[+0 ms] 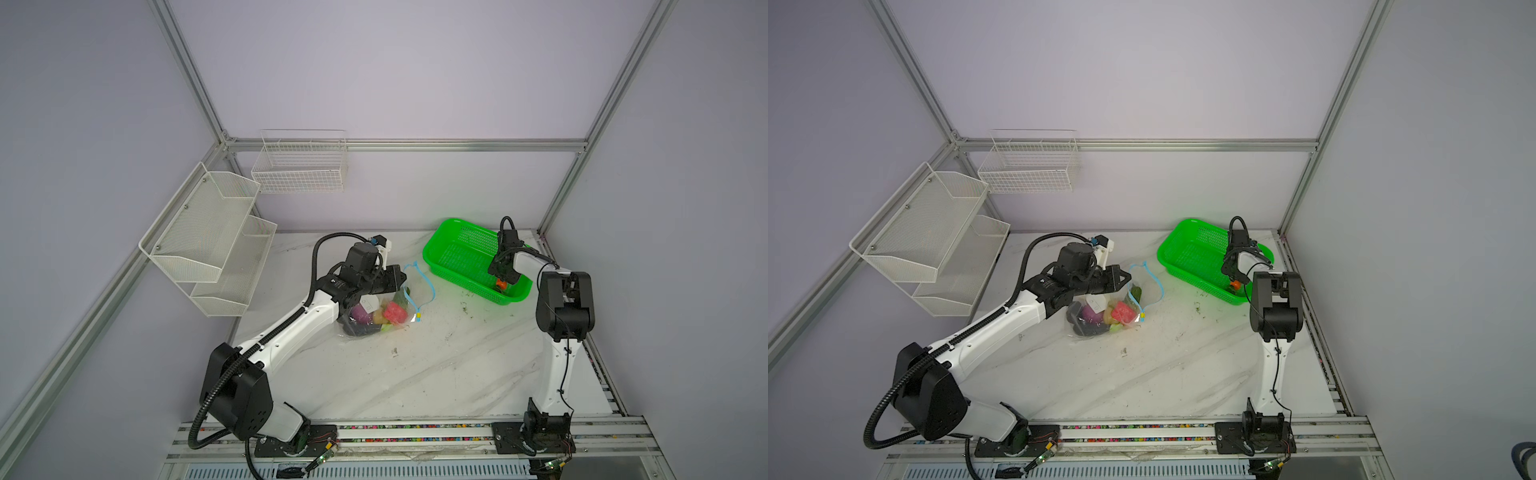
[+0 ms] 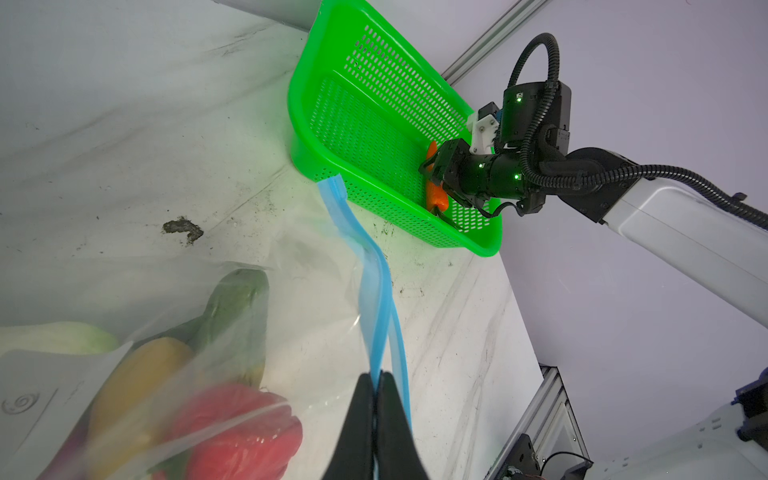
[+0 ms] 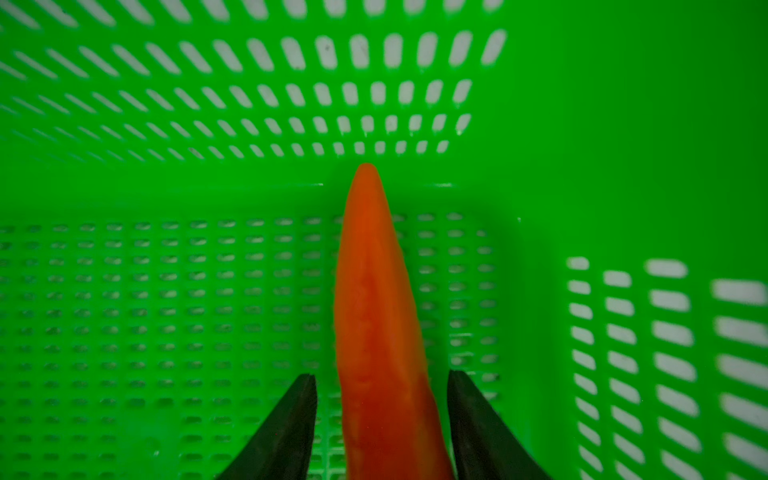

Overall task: Place the food in the zip-top bag and seal the zipper
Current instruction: 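Lower the right gripper and grasp the orange carrot in the basket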

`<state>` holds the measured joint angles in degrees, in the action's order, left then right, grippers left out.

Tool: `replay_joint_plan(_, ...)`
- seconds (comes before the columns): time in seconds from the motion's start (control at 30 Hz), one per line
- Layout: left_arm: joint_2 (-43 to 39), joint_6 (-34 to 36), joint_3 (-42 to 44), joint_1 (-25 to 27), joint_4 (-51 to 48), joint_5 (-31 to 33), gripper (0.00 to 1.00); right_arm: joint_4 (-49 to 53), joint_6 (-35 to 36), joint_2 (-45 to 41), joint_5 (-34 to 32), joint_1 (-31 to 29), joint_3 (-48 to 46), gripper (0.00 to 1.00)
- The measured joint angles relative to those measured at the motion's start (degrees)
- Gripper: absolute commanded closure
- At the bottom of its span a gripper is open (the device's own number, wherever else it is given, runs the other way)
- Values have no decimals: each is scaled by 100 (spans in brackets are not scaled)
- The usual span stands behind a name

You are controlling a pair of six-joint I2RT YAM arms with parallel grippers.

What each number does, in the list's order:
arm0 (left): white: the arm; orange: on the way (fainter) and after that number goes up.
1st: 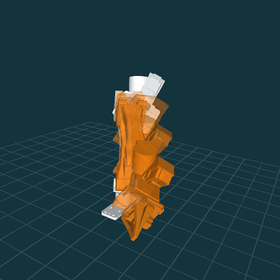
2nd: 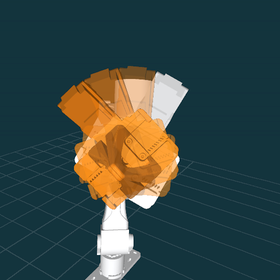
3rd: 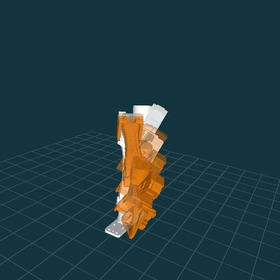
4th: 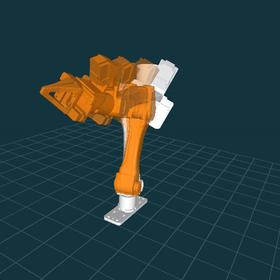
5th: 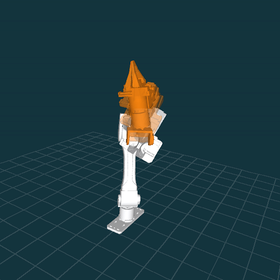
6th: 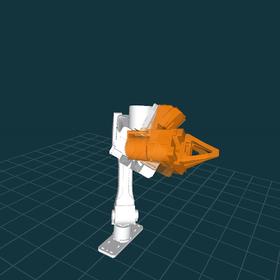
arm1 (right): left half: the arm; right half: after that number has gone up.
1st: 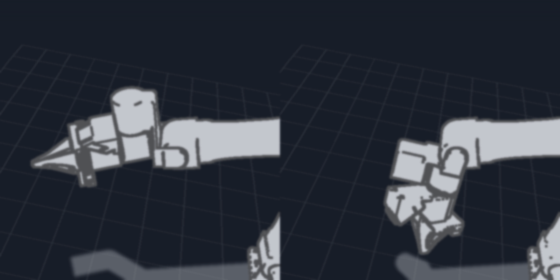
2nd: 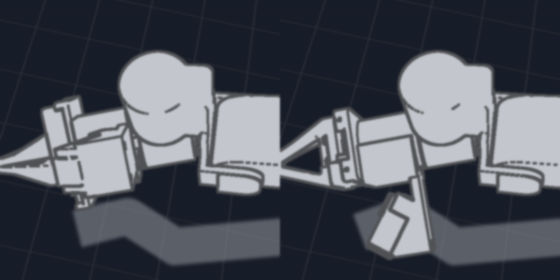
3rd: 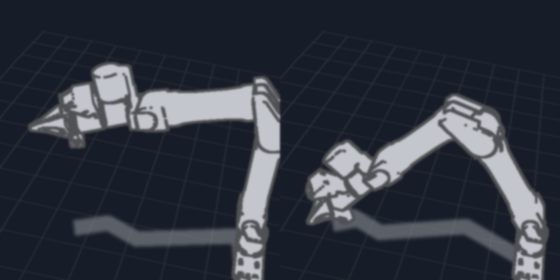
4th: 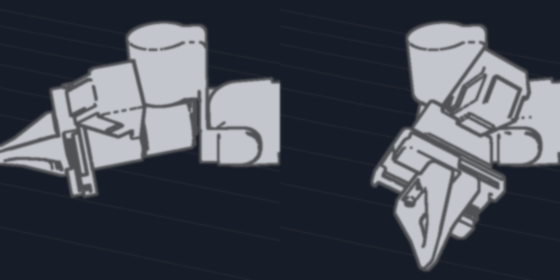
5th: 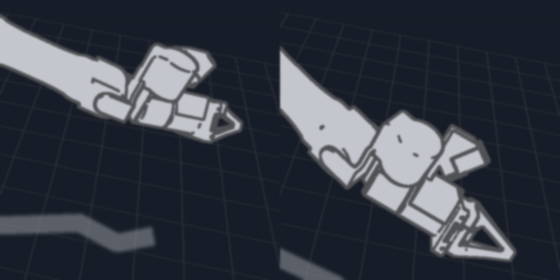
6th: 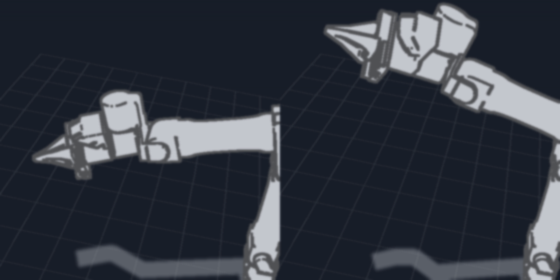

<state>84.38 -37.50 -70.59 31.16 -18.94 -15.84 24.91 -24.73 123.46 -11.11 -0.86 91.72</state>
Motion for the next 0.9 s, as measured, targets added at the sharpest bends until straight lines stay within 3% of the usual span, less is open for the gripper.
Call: replay_joint_plan(0.9,0,0,0,0,0,2,100,-197,107,116,514,2,127,61)
